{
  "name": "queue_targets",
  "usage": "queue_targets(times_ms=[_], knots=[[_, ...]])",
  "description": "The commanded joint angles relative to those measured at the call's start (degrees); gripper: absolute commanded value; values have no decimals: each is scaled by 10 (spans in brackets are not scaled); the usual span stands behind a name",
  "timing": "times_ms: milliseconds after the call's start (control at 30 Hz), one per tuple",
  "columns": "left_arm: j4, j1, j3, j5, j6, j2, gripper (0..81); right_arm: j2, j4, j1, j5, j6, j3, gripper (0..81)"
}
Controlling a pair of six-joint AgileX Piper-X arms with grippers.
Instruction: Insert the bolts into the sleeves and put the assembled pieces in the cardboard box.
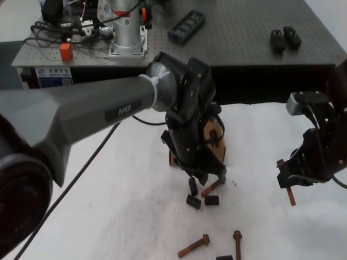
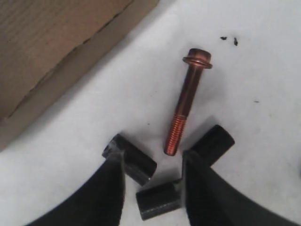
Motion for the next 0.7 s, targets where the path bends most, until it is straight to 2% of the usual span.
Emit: queue_targets(times_ms=[0, 133, 233, 400, 500, 600, 633, 667], knots=[[-8, 7, -7, -4, -52, 8, 293, -9, -1, -3, -9, 8, 1, 8], [-1, 20, -7, 45, -116, 32, 309, -9, 2, -3, -9, 8, 1, 8], [-3, 20, -8, 45, -123, 41, 332, -9, 2, -3, -9, 10, 1, 8], [-8, 20, -8, 45, -126, 50, 326, -9, 3, -3, -9, 10, 1, 8], [-12, 20, -8, 46, -123, 56, 239, -9, 3, -3, -9, 10, 1, 8], [-1, 20, -8, 68, -96, 60, 41, -9, 3, -3, -9, 10, 1, 8], [3, 20, -8, 71, -88, 61, 4, -9, 3, -3, -9, 10, 1, 8], [6, 20, -8, 71, -83, 60, 1, -9, 3, -3, -9, 10, 1, 8]])
